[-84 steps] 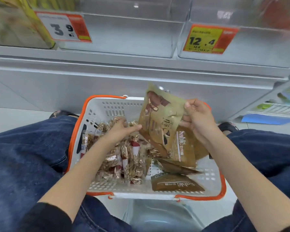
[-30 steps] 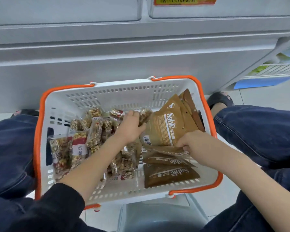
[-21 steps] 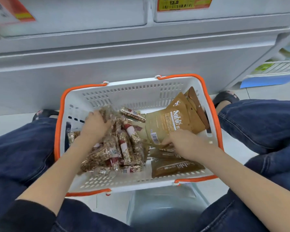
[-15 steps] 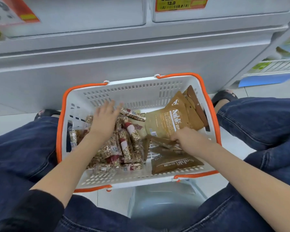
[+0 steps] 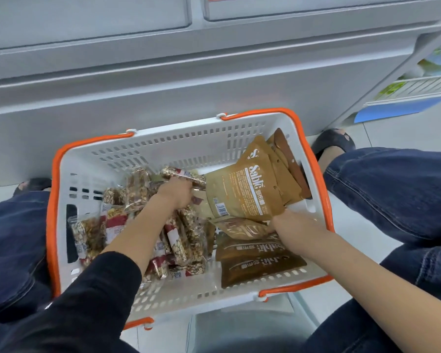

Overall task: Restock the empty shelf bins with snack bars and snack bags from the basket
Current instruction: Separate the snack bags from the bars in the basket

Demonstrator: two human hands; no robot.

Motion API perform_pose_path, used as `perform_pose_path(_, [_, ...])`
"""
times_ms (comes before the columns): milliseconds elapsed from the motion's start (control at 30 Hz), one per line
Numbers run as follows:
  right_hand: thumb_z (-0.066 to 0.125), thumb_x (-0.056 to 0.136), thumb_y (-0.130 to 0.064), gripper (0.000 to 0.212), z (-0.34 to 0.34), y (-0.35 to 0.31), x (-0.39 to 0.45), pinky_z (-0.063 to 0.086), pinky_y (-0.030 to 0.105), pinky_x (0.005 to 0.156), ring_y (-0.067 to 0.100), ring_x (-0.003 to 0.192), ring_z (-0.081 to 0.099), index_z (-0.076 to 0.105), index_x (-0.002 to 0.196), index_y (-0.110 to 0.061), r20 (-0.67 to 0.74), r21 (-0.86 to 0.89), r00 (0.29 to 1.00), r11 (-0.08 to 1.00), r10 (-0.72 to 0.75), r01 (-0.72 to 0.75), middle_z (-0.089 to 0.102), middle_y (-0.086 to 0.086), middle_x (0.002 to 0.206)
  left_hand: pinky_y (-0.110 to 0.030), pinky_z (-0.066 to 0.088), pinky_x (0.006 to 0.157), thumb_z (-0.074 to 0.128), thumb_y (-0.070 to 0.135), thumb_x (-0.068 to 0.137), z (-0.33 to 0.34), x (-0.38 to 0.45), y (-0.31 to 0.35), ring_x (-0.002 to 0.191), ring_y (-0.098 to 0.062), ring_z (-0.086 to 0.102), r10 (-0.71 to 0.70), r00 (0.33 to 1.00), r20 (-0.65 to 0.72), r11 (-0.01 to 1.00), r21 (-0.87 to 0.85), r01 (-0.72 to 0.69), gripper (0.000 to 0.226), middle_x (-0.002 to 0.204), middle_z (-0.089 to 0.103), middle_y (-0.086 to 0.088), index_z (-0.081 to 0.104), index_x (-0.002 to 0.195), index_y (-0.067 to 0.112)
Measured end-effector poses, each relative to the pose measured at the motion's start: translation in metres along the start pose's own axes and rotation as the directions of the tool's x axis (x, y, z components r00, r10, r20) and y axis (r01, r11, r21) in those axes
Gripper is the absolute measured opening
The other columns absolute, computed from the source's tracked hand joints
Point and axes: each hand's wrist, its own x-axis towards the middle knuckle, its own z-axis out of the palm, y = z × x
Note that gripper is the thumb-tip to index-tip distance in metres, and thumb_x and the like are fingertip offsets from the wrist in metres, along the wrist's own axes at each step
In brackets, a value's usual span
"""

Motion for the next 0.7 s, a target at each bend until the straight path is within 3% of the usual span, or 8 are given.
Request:
perform_pose_path(67, [0.056,0.093,-0.024,0.029,-0.002,0.004,0.005,0.052,0.03,0.087,0.02,0.102,0.061,0.06,0.122,-0.024,0.014,0.004,1.0,1.0,-0.008,0.008,0.061,0.002,0.115,-0.036,0.049,0.081,0.051,0.017,0.09,-0.003,0.004,0.001,0.101,-0.027,0.057,-0.022,0.999,0.024,1.0,-0.004,0.022,0.017,0.107,0.062,-0.009,0.062,0.101,0.01])
perform_pose_path(133, [0.056,0.093,-0.021,0.027,-0.003,0.007,0.008,0.052,0.031,0.087,0.02,0.099,0.061,0.062,0.12,-0.025,0.02,0.008,1.0,1.0,-0.003,0.003,0.061,0.001,0.111,-0.031,0.045,0.071,0.055,0.01,0.086,-0.007,0.004,0.0,0.088,-0.022,0.056,-0.014,1.0,0.013,1.0,-0.011,0.014,0.009,0.09,0.06,-0.003,0.059,0.08,0.015])
perform_pose_path(200, [0.054,0.093,-0.017,0.024,-0.003,0.011,0.011,0.052,0.031,0.085,0.019,0.092,0.062,0.066,0.114,-0.022,0.017,0.02,1.0,1.0,0.005,-0.005,0.062,0.001,0.101,-0.029,0.042,0.067,0.055,0.003,0.084,-0.014,-0.004,-0.004,0.079,-0.019,0.053,0.008,1.0,-0.012,1.0,-0.019,-0.009,0.024,0.079,0.057,0.002,0.052,0.067,0.019])
perform_pose_path(300, [0.048,0.094,-0.008,0.026,-0.005,0.013,0.009,0.053,0.028,0.082,0.019,0.086,0.062,0.067,0.109,-0.017,-0.019,0.017,1.0,1.0,0.008,-0.008,0.058,0.001,0.09,-0.033,0.047,0.075,0.063,0.01,0.084,-0.031,-0.034,-0.018,0.081,-0.02,0.056,0.066,0.987,-0.144,0.997,0.037,-0.061,0.012,0.081,0.058,0.002,0.06,0.075,0.016])
perform_pose_path(367, [0.044,0.094,-0.003,0.029,-0.008,0.011,0.002,0.052,0.029,0.084,0.022,0.093,0.062,0.064,0.113,-0.014,-0.026,0.016,1.0,1.0,0.002,-0.001,0.059,0.004,0.096,-0.031,0.041,0.079,0.066,0.015,0.084,-0.046,-0.057,-0.023,0.083,-0.02,0.053,0.094,0.96,-0.265,0.995,0.041,-0.087,0.005,0.087,0.053,0.0,0.063,0.082,0.018])
perform_pose_path(467, [0.04,0.094,-0.002,0.032,-0.01,0.007,-0.006,0.049,0.032,0.088,0.025,0.103,0.06,0.059,0.118,-0.013,-0.04,-0.008,0.999,1.0,-0.013,0.013,0.061,0.008,0.114,-0.033,0.039,0.079,0.067,0.011,0.082,-0.067,-0.091,-0.029,0.083,-0.018,0.047,0.07,0.908,-0.413,0.995,-0.04,-0.095,0.008,0.089,0.053,-0.002,0.062,0.081,0.017])
perform_pose_path(567, [0.038,0.093,0.001,0.036,-0.01,0.003,-0.009,0.048,0.034,0.088,0.028,0.108,0.059,0.056,0.122,-0.011,-0.086,-0.037,0.996,0.999,-0.017,0.014,0.059,0.011,0.118,-0.039,0.045,0.076,0.069,0.008,0.081,-0.077,-0.125,-0.041,0.084,-0.021,0.052,0.057,0.866,-0.496,0.981,-0.134,-0.141,0.018,0.082,0.059,0.0,0.058,0.075,0.021])
perform_pose_path(700, [0.041,0.089,0.006,0.038,-0.011,-0.003,-0.013,0.046,0.033,0.074,0.028,0.103,0.059,0.055,0.119,-0.01,-0.127,-0.042,0.992,0.999,-0.017,0.012,0.058,0.011,0.114,-0.033,0.043,0.078,0.066,0.005,0.085,-0.076,-0.168,-0.039,0.082,-0.019,0.055,-0.053,0.771,-0.635,0.939,-0.295,-0.178,0.01,0.082,0.063,-0.001,0.061,0.081,0.013])
